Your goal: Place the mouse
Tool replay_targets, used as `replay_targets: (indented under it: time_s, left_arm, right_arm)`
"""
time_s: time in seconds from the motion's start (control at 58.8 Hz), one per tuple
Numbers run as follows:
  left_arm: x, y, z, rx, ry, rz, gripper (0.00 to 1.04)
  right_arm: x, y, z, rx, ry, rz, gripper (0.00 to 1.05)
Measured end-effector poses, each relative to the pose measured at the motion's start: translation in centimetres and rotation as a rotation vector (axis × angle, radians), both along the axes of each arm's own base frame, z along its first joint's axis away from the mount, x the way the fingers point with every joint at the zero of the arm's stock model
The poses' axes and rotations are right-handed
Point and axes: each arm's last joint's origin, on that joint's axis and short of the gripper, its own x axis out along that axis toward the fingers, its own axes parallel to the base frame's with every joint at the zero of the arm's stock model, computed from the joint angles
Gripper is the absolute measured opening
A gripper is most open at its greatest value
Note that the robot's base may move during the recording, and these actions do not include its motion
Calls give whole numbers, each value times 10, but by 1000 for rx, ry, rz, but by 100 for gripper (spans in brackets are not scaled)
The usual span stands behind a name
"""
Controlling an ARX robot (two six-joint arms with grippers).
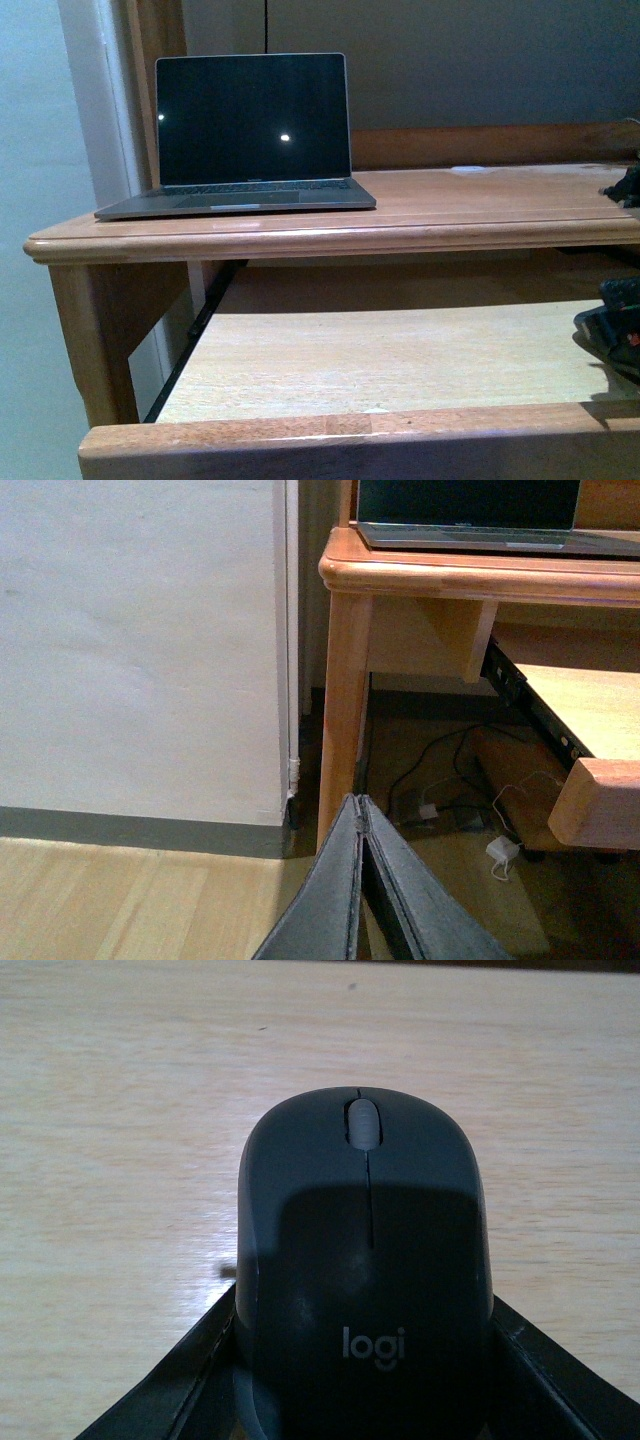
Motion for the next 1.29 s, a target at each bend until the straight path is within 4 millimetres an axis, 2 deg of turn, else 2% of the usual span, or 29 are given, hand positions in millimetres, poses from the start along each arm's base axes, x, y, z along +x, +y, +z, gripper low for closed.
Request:
replay_targets:
  time_s: [0.102, 0.272, 0.357, 0.442, 0.527, 0.595, 0.714, 0.851, 0.97, 1.14, 1.242, 1.293]
  left_arm:
    - [0, 0, 0, 0, 0, 0, 24]
    - [0, 0, 0, 0, 0, 0, 48]
    - [0, 0, 0, 0, 0, 0, 64]
    - [0, 0, 0, 0, 0, 0, 76]
    - [0, 0, 0, 0, 0, 0, 90]
    - [0, 0, 0, 2, 0, 0, 99]
    - [0, 0, 0, 2, 0, 0, 97]
    - [0, 0, 0, 2, 0, 0, 97]
    - [0, 0, 0, 2, 0, 0, 97]
    - [0, 0, 0, 2, 0, 0, 97]
    - [0, 0, 0, 2, 0, 0, 97]
    - [0, 0, 0, 2, 0, 0, 97]
  right_arm:
    - [-2, -1, 19, 3, -36, -4, 56]
    - [5, 14, 76, 25, -148, 6, 56]
    - [26, 35, 111, 38, -204, 7, 56]
    - [48, 52, 128, 37, -238, -10, 56]
    - [73, 69, 137, 9, -257, -39, 56]
    - [96, 83, 139, -6, -278, -70, 56]
    - [130, 104, 134, -29, -296, -103, 56]
    - [164, 119, 117, -70, -302, -148, 56]
    - [183, 119, 99, -111, -288, -198, 56]
    - [203, 107, 71, -148, -246, -243, 56]
    - [208, 102, 68, -124, -253, -227, 56]
    - [210, 102, 65, -122, -263, -218, 63]
